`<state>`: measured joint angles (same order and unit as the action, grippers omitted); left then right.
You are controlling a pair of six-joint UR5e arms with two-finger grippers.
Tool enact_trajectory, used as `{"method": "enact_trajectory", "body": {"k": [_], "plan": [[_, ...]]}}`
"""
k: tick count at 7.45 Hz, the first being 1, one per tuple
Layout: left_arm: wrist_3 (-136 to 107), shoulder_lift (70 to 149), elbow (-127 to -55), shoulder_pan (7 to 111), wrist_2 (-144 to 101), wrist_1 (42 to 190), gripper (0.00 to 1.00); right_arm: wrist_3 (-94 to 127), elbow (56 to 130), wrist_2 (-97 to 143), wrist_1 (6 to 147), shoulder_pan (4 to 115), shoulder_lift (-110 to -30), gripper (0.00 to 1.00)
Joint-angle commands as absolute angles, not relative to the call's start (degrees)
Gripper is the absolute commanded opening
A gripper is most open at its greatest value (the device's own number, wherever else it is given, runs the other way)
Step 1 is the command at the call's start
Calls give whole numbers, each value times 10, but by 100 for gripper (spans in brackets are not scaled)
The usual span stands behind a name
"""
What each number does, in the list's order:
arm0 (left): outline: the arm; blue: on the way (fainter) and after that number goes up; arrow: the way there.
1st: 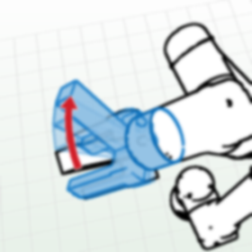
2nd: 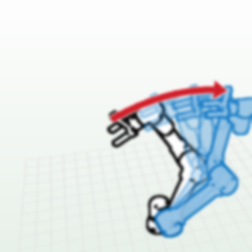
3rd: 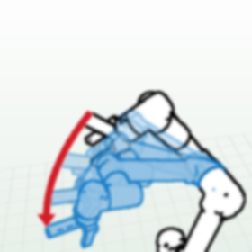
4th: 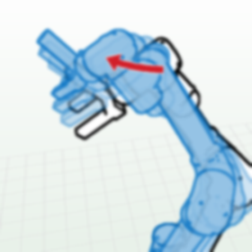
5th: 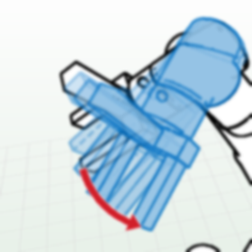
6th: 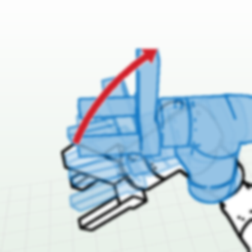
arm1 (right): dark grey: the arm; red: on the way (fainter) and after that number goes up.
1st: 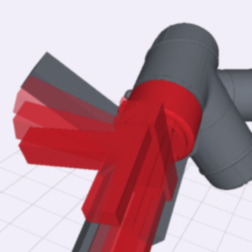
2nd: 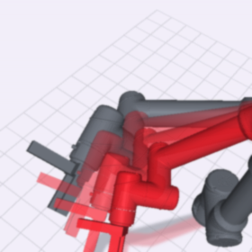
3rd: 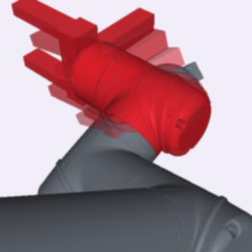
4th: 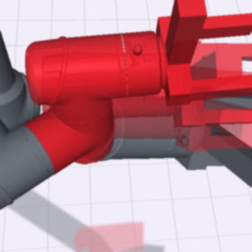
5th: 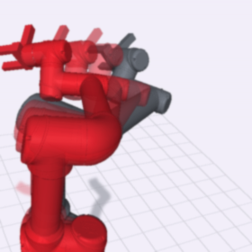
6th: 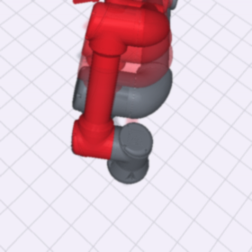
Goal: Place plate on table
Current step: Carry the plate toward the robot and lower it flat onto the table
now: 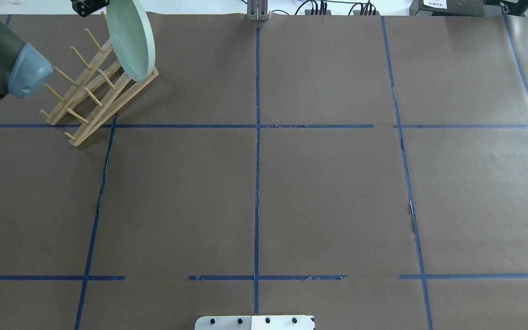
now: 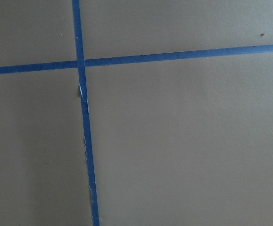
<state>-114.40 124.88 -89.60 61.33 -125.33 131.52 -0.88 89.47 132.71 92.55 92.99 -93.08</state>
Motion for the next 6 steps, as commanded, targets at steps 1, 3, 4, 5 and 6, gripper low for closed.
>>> {"method": "enact_trajectory", "body": {"k": [1,3,4,5,6], "plan": [[-1000,1255,-969,490,-1169,1062,0,-9,895,1327,925,930,-931,100],[-934,1279,-961,391,-1088,908,0,-9,895,1327,925,930,-931,100],[-904,1306,-942,342,-1059,826,0,-9,895,1327,925,930,-931,100],[-877,1342,-893,323,-1031,784,0,-9,895,1327,925,930,-931,100],[-857,1379,-836,310,-1027,757,0,-9,895,1327,925,930,-931,100]]}}
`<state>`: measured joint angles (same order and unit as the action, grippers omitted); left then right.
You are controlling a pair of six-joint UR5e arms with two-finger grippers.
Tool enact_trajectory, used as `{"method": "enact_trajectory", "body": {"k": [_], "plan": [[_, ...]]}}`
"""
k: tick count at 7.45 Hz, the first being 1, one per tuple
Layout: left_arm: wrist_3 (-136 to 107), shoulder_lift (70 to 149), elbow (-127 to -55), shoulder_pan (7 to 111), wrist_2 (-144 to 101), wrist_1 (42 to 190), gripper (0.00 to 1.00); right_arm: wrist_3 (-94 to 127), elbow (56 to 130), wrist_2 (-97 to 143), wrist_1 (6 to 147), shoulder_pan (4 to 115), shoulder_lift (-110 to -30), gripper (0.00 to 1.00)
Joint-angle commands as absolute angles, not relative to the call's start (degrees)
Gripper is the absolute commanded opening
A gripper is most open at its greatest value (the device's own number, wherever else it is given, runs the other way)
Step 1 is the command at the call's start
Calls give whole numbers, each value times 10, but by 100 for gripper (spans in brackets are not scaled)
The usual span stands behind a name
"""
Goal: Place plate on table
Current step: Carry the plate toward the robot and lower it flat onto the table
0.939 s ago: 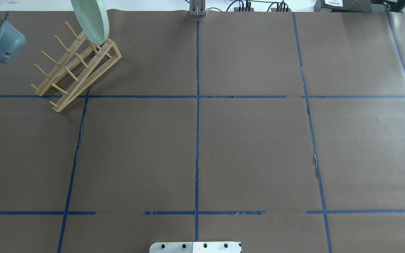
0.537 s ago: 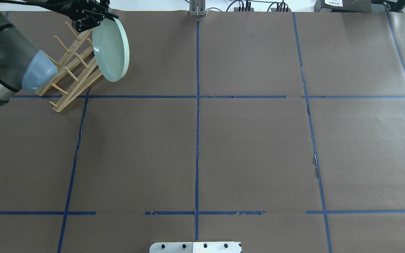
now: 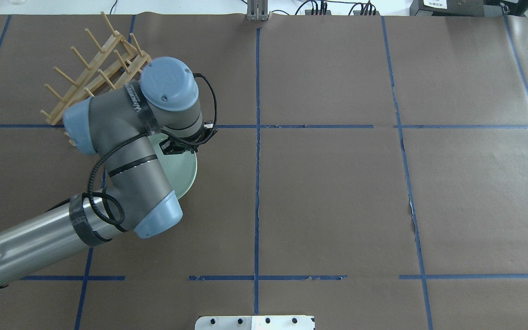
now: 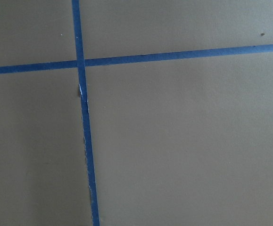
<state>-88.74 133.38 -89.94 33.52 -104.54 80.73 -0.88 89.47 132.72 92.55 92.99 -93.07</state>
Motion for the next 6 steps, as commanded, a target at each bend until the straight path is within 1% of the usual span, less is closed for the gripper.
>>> {"method": "enact_trajectory", "body": {"k": [1,2,3,4,5,6], "plan": [[-832,1386,-817,295,-1024,741,0,-9,895,1327,925,930,-931,100],[-830,1384,-817,290,-1006,740,9,-9,895,1327,925,930,-931,100],[-828,1381,-823,290,-1003,740,89,-9,895,1327,925,930,-931,100],[-828,1376,-836,291,-1002,740,100,-9,895,1327,925,930,-931,100],[-827,1350,-890,293,-1002,743,100,-9,895,1327,925,930,-931,100],[-776,1304,-980,307,-1005,750,100,-9,895,1327,925,930,-931,100]]}}
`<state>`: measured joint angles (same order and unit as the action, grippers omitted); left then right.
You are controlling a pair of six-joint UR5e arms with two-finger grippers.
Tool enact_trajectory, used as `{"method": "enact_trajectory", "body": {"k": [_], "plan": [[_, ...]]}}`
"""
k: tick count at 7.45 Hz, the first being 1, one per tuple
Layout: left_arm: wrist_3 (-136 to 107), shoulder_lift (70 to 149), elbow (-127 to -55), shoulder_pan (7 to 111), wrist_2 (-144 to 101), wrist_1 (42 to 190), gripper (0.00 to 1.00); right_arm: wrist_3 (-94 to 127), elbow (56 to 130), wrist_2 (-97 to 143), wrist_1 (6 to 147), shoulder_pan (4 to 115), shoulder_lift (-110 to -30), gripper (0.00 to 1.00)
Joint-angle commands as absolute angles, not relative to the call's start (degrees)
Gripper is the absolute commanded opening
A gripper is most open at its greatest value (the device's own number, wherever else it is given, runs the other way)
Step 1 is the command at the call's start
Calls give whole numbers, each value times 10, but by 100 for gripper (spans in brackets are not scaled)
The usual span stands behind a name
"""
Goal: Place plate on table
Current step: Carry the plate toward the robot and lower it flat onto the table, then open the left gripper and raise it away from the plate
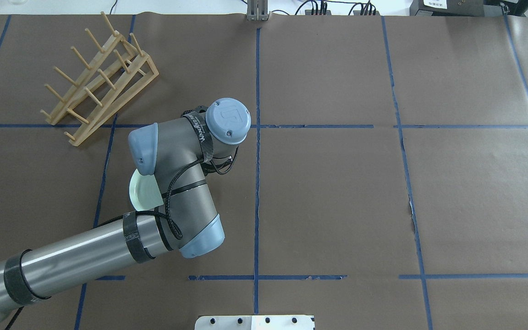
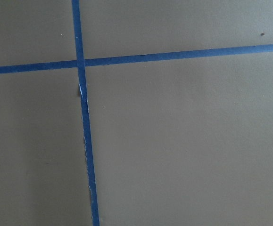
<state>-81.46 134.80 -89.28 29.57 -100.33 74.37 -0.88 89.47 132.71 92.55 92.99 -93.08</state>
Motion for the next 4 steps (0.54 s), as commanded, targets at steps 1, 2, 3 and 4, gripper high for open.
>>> {"method": "enact_trajectory", "body": {"k": [1,2,3,4], "plan": [[-692,1270,-1037,369,-1014,778,100,-9,895,1327,925,930,-931,100],[-603,1242,-1038,431,-1089,816,100,-9,895,1327,925,930,-931,100],[-470,1199,-1039,521,-1179,848,100,-9,895,1327,925,930,-931,100],[-340,1156,-1033,591,-1222,851,100,-9,894,1327,925,930,-931,100]]}}
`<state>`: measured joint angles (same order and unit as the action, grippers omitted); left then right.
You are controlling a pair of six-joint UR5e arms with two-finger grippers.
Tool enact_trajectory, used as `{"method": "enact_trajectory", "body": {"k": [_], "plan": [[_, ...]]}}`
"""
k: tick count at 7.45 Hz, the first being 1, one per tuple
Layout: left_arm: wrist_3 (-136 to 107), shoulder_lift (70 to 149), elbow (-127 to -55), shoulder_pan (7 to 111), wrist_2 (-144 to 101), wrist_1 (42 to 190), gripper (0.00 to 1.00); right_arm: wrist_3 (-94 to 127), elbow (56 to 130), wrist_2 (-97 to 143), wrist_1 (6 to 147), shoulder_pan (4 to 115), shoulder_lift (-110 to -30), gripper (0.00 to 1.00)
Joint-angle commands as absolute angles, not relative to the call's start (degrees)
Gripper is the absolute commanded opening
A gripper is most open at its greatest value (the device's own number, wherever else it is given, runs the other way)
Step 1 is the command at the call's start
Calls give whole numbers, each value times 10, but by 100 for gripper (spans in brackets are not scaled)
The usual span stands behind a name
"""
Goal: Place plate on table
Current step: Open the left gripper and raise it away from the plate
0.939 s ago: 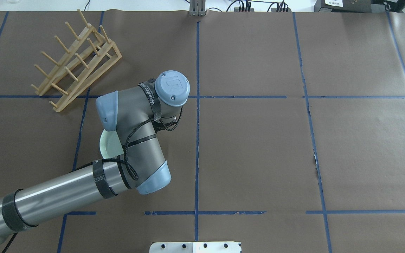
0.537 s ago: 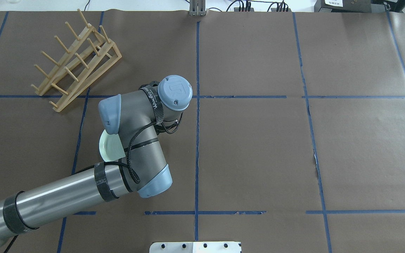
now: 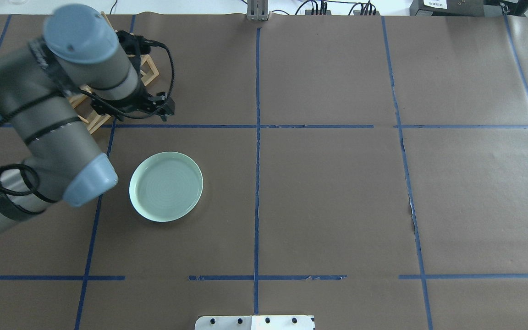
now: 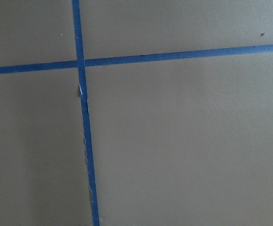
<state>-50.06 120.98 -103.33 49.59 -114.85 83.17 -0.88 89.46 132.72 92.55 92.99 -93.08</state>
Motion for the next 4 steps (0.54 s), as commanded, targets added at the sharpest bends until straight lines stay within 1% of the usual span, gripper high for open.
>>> {"method": "enact_trajectory", "body": {"k": [1,3,4], "plan": [[-197,1114,-1024,659,-1251,851,100,-9,895,1327,925,930,-931,100],[56,1037,-978,788,-1273,853,100,-9,895,1327,925,930,-931,100],[168,1030,-920,858,-1275,855,100,-9,895,1327,925,930,-931,100]]}}
